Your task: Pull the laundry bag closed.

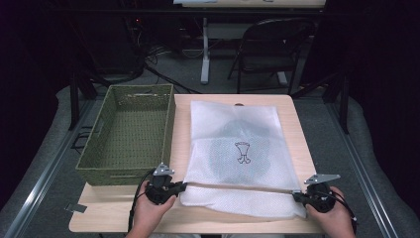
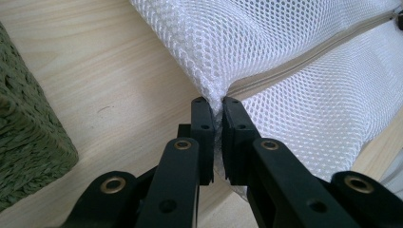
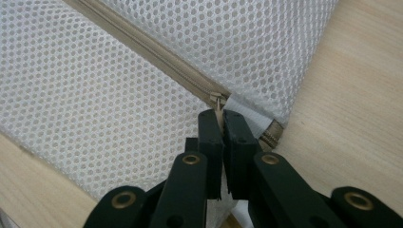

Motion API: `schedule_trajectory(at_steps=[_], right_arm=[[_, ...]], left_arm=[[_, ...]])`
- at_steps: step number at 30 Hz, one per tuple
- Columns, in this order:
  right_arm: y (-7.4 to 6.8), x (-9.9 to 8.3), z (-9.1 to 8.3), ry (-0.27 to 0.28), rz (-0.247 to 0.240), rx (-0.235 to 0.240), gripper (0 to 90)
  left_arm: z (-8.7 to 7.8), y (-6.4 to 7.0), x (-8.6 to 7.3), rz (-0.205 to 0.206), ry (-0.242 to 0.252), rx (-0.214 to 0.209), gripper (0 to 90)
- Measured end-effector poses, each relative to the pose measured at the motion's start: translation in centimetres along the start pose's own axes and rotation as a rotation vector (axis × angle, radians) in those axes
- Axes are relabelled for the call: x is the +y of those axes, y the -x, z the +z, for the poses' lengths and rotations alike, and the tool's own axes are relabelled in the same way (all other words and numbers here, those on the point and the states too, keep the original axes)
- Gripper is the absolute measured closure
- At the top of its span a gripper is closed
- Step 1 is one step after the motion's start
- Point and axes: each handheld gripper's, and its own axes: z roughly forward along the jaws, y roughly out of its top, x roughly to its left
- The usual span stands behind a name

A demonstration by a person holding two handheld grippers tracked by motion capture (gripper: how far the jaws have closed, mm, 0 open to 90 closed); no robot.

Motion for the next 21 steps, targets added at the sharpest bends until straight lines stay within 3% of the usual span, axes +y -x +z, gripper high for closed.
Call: schedule_trajectory(at_steps=[9,21], right_arm=[[-0.11,0.06,0.01,0.012,0.004,0.003,86.4],[-0.27,0.13,0.1,0.025,-0.001,0.01,77.7]], left_arm=[[0.35,0.01,-0.36,-0.006,-0.017,0.01,83.8],[0.77,-0.1,-0.74,-0.002,-0.043,0.02,80.1]])
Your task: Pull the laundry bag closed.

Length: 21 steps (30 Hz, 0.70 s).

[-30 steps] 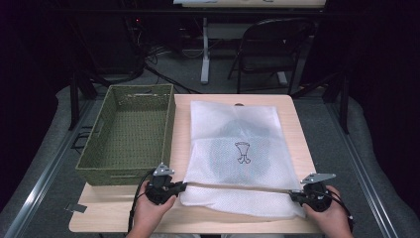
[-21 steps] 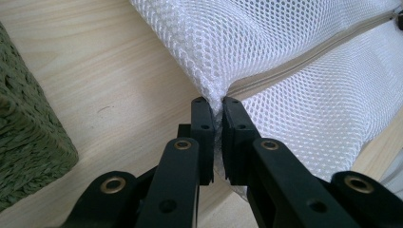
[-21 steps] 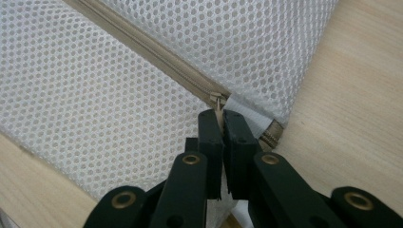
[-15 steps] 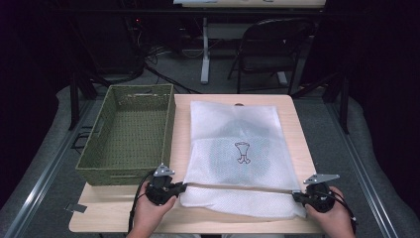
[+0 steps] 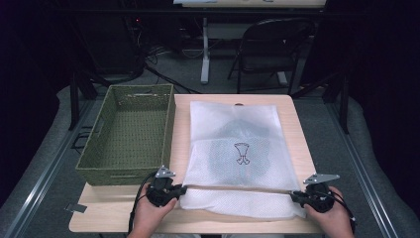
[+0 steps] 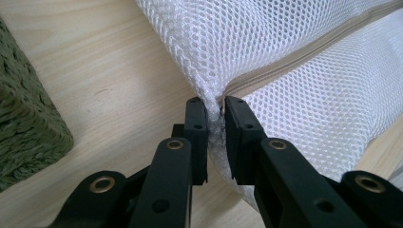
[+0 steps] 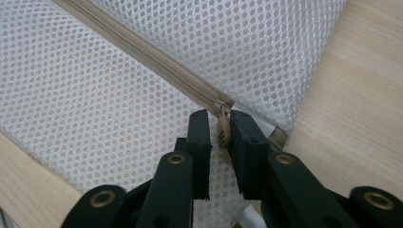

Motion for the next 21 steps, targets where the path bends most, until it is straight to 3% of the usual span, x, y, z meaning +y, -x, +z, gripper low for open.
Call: schedule_trajectory(at_steps=[13,21], right_arm=[[-0.24,-0.05,0.06,0.003,-0.001,0.006,69.6],[-0.55,0.21,-0.28,0.001,-0.009,0.003,59.5]], left_arm=[[0.3,-0.12,-0.17,-0.014,-0.014,0.002,77.3],[0.23,-0.25,-0.16,-0.013,-0.008,0.011,69.1]])
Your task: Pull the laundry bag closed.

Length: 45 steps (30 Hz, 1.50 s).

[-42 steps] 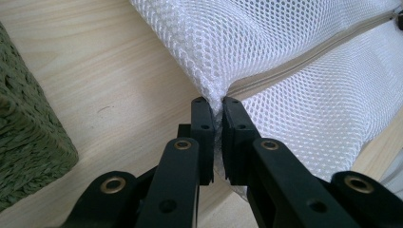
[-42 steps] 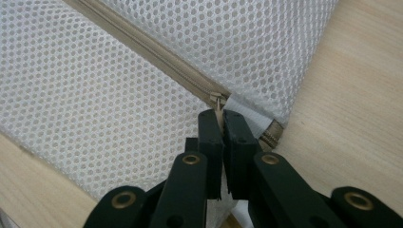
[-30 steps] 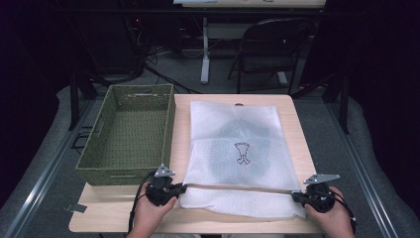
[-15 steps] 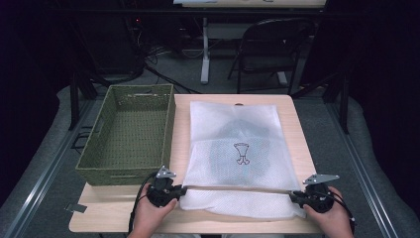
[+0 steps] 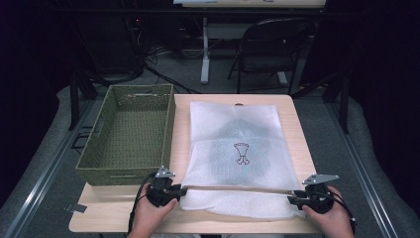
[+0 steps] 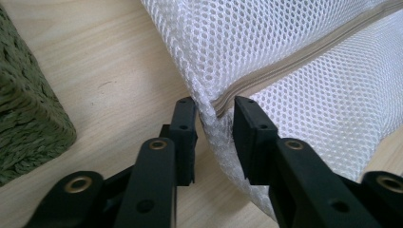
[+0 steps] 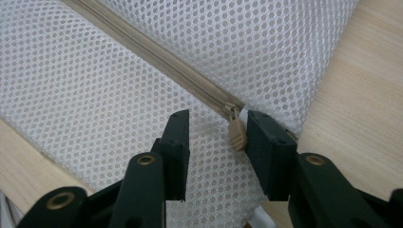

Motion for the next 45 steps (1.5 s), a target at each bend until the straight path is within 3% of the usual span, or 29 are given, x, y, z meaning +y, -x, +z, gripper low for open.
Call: schedule_trajectory(at_steps=[9,24,45], right_arm=[[-0.7,0.9,-0.5,0.011,-0.03,0.0,51.3],[-3.0,3.6,-0.4,0.038,-0.111,0.023,46.6],[-8.2,8.3,2.3,0.045,-0.25,0.112,45.9]], left_arm=[[-0.1,0.0,0.1,0.01,0.013,0.015,54.6],[-0.6,-0.2,0.3,-0.001,0.036,0.015,52.9],[-0.8,-0.5,0.3,-0.008,0.048,0.022,52.6]])
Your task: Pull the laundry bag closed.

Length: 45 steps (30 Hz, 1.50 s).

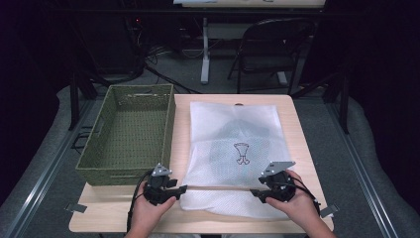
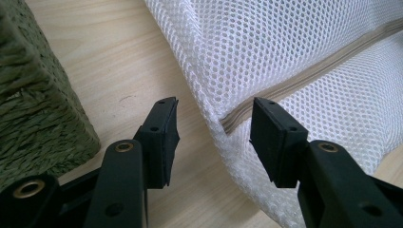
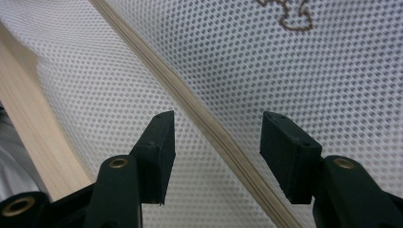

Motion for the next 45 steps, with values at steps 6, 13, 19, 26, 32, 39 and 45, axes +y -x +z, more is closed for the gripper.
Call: schedule_trajectory(at_steps=[6,13,19,26,32,39,45], right_arm=[[-0.8,1.2,0.9,0.003,-0.021,0.024,45.9],[-1.7,2.1,2.0,0.01,-0.047,0.037,46.0],[-2.4,2.5,2.8,0.01,-0.063,0.045,46.1],[-3.1,2.4,3.4,0.015,-0.08,0.052,46.2],[-3.5,2.0,4.0,0.017,-0.087,0.056,46.2],[-3.6,1.5,4.2,0.042,-0.089,0.048,46.4],[-3.8,1.2,4.3,0.062,-0.096,0.042,46.4]], left_arm=[[0.0,-0.1,0.0,0.005,-0.002,0.002,52.5],[0.1,-0.1,-0.1,0.002,-0.011,0.001,52.5],[0.2,-0.1,-0.1,0.003,-0.006,0.004,52.5],[0.3,0.0,-0.2,0.004,-0.009,0.003,52.5],[0.4,-0.1,-0.2,0.003,-0.008,0.002,52.4],[0.5,-0.2,-0.3,0.008,-0.016,-0.002,52.4],[0.5,-0.2,-0.3,0.006,-0.017,-0.004,52.4]])
